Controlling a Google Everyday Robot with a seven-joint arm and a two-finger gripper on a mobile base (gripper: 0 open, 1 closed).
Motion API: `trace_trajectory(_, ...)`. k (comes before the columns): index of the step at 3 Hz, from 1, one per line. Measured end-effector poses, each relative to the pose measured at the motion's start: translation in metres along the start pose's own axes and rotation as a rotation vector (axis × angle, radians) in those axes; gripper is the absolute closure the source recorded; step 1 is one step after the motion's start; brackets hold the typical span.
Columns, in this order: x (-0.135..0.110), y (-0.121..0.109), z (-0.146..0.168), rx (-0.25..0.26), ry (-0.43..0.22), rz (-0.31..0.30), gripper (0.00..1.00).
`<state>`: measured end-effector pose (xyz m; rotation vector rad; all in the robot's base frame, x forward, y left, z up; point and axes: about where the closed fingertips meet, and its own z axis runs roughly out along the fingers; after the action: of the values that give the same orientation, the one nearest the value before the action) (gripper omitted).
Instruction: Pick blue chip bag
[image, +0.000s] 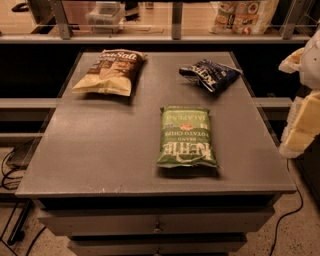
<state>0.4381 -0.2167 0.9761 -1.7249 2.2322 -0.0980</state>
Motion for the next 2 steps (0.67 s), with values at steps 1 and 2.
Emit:
trace_trajectory(1,-0.001,-0.001,-0.001,0.007,-0.004,0.003,0.00)
trace_trajectory(2,-0.005,-0.016,-0.003,0.064,-0.040,0.053,0.00)
